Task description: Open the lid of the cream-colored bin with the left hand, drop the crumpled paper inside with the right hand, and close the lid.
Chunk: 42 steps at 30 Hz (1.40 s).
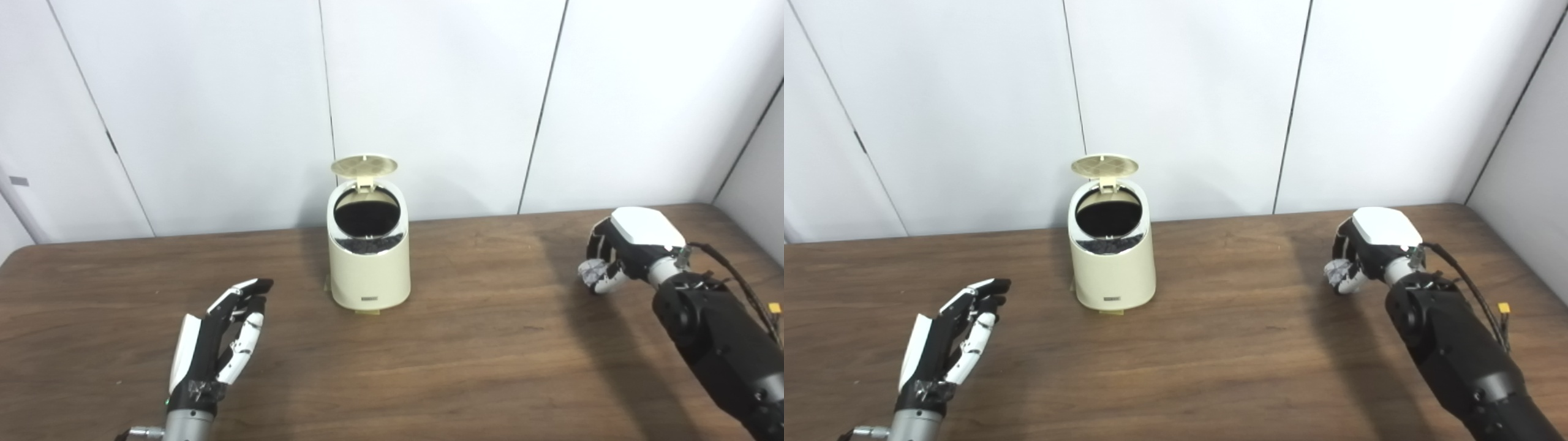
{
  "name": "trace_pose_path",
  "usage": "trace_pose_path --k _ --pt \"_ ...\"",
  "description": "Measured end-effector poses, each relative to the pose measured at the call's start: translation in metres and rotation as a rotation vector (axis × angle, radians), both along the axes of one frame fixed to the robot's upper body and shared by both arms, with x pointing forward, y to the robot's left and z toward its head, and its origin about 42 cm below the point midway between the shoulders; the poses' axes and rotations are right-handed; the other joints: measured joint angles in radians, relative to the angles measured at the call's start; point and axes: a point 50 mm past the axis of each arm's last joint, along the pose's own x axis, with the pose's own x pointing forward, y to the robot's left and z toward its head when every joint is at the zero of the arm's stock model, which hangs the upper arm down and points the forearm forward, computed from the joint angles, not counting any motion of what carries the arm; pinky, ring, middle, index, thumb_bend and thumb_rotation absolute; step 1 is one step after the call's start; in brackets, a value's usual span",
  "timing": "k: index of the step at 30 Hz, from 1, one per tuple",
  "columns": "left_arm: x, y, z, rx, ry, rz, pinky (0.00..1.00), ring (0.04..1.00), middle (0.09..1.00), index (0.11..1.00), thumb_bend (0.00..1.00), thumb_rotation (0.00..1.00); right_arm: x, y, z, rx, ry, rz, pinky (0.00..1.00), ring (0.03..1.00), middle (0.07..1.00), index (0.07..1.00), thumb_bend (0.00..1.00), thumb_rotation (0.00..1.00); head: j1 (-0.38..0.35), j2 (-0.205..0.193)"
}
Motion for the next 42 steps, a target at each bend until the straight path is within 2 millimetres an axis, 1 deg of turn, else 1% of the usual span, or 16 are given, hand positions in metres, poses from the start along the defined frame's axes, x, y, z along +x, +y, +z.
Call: trace_pose_path --k 4,5,7,9,14,17,22,26,28,34,37,41,42 --pt "0.0 0.0 0.0 0.001 0.0 0.0 0.65 0.745 0.776 0.777 0.29 0.77 0.001 0.007 0.01 -0.004 0.009 -0.001 0.33 0.378 0.486 0.524 0.52 0.0 -0.003 0.002" --pt "0.0 0.0 0.0 0.002 0.001 0.0 0.65 0.749 0.778 0.778 0.29 0.78 0.001 0.011 0.013 -0.005 0.02 0.005 0.31 0.365 0.472 0.53 0.51 0.0 -0.003 0.003" --pt "0.0 -0.001 0.0 0.003 0.002 0.0 0.65 0.749 0.779 0.779 0.3 0.79 0.002 0.019 0.022 -0.005 0.03 0.029 0.29 0.37 0.461 0.528 0.52 0.0 0.002 0.0" --pt "0.001 -0.001 0.0 0.004 0.002 -0.001 0.65 0.749 0.779 0.78 0.3 0.79 0.002 0.03 0.036 -0.008 0.008 0.06 0.3 0.385 0.457 0.522 0.52 0.0 0.006 -0.002" --pt "0.002 -0.003 -0.001 0.004 0.009 -0.002 0.67 0.759 0.784 0.789 0.3 0.79 0.005 0.056 0.076 -0.003 -0.057 0.149 0.3 0.377 0.449 0.522 0.52 0.0 0.008 0.002" --pt "0.002 -0.003 -0.002 0.008 0.033 0.01 0.67 0.76 0.784 0.793 0.29 0.78 0.005 0.072 0.097 -0.008 -0.068 0.223 0.27 0.38 0.441 0.519 0.52 0.0 0.005 0.005" --pt "0.003 -0.004 -0.003 0.023 0.039 0.011 0.67 0.764 0.788 0.793 0.3 0.8 0.001 0.094 0.124 -0.011 -0.116 0.325 0.27 0.379 0.451 0.514 0.52 0.0 0.005 0.006" --pt "0.003 -0.005 -0.003 0.031 0.039 0.011 0.67 0.763 0.788 0.793 0.31 0.8 0.0 0.113 0.139 -0.038 -0.154 0.396 0.26 0.364 0.449 0.524 0.51 0.0 0.006 0.003" --pt "0.004 -0.006 -0.003 0.031 0.036 0.016 0.67 0.759 0.784 0.79 0.31 0.79 0.0 0.123 0.145 -0.035 -0.164 0.421 0.28 0.371 0.461 0.524 0.52 0.0 0.006 0.003" --pt "0.006 -0.008 -0.003 0.031 0.032 0.023 0.67 0.76 0.784 0.791 0.33 0.79 -0.005 0.152 0.165 -0.026 -0.192 0.48 0.3 0.385 0.483 0.489 0.52 0.0 0.014 0.0" --pt "0.007 -0.009 -0.003 0.03 0.031 0.025 0.67 0.76 0.783 0.79 0.32 0.78 -0.007 0.17 0.172 -0.012 -0.201 0.509 0.26 0.367 0.474 0.497 0.52 0.0 0.02 -0.003" --pt "0.008 -0.012 -0.003 0.043 0.023 0.031 0.66 0.752 0.774 0.785 0.32 0.77 -0.011 0.188 0.177 0.007 -0.201 0.549 0.23 0.373 0.496 0.507 0.52 0.0 0.032 -0.006" --pt "0.009 -0.013 -0.003 0.041 0.021 0.033 0.66 0.751 0.773 0.785 0.32 0.77 -0.012 0.192 0.179 0.008 -0.202 0.557 0.21 0.356 0.475 0.519 0.51 0.0 0.032 -0.006"
